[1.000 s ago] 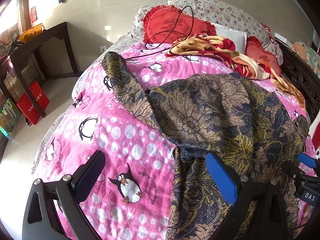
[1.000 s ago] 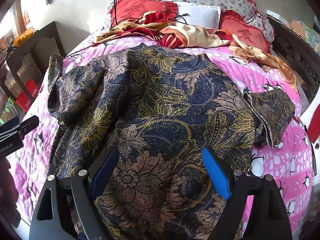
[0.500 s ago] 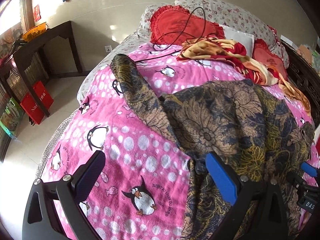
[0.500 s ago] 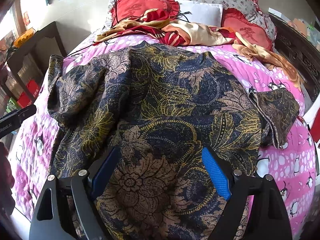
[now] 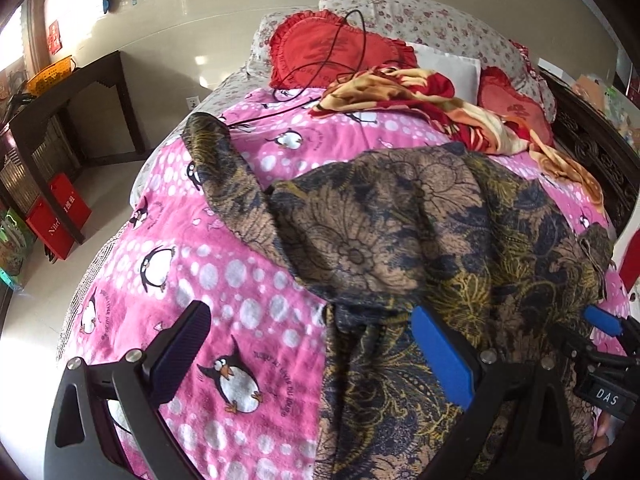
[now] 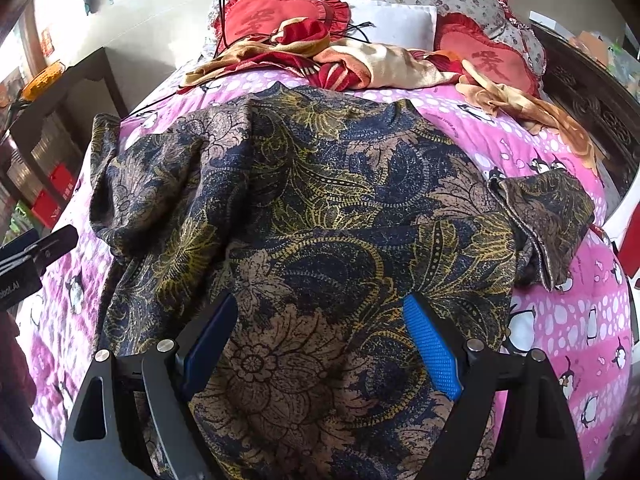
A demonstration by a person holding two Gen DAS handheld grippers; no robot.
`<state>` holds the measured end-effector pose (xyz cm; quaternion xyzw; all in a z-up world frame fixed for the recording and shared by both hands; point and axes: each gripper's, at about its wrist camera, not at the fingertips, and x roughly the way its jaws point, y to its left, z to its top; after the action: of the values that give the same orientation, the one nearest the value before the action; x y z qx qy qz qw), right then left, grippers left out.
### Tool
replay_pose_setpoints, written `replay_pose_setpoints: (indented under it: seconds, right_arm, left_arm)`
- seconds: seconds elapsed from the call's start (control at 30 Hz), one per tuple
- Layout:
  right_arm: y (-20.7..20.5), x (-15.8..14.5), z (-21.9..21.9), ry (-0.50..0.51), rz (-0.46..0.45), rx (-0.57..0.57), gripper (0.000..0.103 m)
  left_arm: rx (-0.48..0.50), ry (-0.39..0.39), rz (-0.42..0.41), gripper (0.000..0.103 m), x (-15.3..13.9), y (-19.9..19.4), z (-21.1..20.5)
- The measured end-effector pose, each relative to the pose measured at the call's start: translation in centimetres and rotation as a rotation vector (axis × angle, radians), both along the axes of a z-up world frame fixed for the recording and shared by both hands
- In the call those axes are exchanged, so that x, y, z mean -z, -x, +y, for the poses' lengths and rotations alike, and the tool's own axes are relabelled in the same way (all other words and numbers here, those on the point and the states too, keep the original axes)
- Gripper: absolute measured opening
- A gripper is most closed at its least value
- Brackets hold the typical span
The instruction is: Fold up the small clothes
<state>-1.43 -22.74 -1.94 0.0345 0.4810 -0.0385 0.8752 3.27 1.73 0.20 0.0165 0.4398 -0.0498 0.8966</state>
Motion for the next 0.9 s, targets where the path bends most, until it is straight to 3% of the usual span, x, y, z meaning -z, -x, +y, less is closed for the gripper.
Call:
replay_pose_setpoints:
  seconds: [0.73, 0.9]
  right_arm:
    - [-0.6, 0.5, 0.1, -0.008, 0.013, 0.002, 0.083]
    - [-0.7, 0.6, 0.4, -0.003, 0.014, -0.008, 0.083]
  left_arm:
    - [-0.015, 0.009, 0.012, 0.102, 0.5, -1.0, 0.4]
    - [-0.044, 0.060, 0.016, 0.102, 0.2, -2.8, 2.8]
